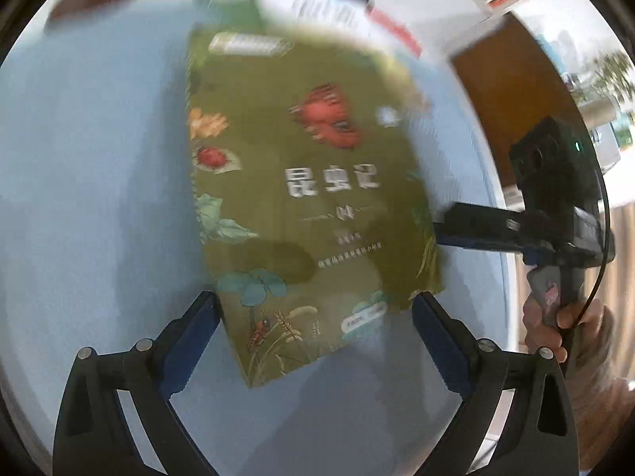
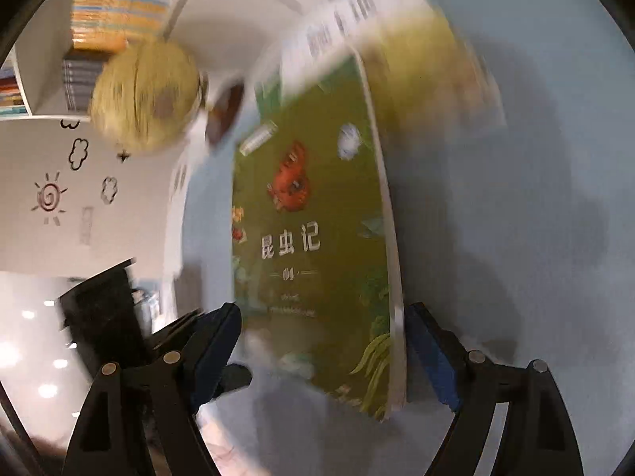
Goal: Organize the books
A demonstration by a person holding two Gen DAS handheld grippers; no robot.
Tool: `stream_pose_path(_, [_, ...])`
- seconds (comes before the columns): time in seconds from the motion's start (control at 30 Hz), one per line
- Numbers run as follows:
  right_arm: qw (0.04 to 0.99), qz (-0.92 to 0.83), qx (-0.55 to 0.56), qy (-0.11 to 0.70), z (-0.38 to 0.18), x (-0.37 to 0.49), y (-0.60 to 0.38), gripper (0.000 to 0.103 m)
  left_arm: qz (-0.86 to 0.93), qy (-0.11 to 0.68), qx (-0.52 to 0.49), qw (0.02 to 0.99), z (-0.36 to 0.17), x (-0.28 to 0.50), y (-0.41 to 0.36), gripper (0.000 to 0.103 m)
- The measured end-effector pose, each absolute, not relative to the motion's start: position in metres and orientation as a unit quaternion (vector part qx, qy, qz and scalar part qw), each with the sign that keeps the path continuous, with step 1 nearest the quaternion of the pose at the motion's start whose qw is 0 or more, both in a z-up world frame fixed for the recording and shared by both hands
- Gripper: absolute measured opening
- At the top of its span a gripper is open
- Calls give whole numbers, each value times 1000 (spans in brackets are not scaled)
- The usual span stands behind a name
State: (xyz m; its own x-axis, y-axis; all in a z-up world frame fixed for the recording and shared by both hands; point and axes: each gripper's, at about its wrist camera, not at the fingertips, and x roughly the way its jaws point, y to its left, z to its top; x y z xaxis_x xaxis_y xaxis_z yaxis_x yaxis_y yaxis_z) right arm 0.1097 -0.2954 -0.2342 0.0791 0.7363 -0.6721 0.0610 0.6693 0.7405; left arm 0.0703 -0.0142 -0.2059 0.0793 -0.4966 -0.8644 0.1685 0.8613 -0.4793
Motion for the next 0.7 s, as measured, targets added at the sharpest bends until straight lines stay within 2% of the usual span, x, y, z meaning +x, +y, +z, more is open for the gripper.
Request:
stream_pose_path(0.07, [651,270,339,624,-240,86,-301,83,-241,616,-138,737,-203,61,-6,95])
stream_pose_path(0.13, [639,284,361,617,-245,67,-313,81,-252,627,-152,721,-208,67,0,94])
stream_pose_path(0.2, [629,293,383,609,-251,59,-324,73,-258,630,-174,712,-212,72,5,94])
stream_pose_path(0.23, [632,295,380,608,-252,56,-326,63,-260,628,-188,709,-214,74,8,94])
stream_pose_path(0.27, [635,297,370,609,-253,57,-325,58,-261,625,-197,709,-215,74,11,93])
stream_pose_path(0.43, [640,340,319,611,-251,69,-312,58,-269,608,-213,716,-215,69,19,89])
stream_pose_path(0.5, [646,356,300,605,-247,78,-300,58,-262,612,-212,716,-210,70,19,81])
stream_pose_path(0.57, [650,359,300,599,-249,84,-297,51,-253,615,-222,713,-211,81,20,78])
stream_pose_path(0.6, [656,353,300,596,-250,90,-295,47,-247,614,-230,713,-209,76,27,72])
stream_pose_path(0.63, [660,347,302,593,-252,94,-296,38,-239,615,-233,714,-210,79,29,67])
stream_pose_path(0.67, [663,342,306,591,-253,95,-298,28,-226,618,-233,716,-211,81,28,55])
stream_pose_path(0.7, [668,333,311,589,-257,97,-299,22,-214,620,-232,718,-210,80,32,37])
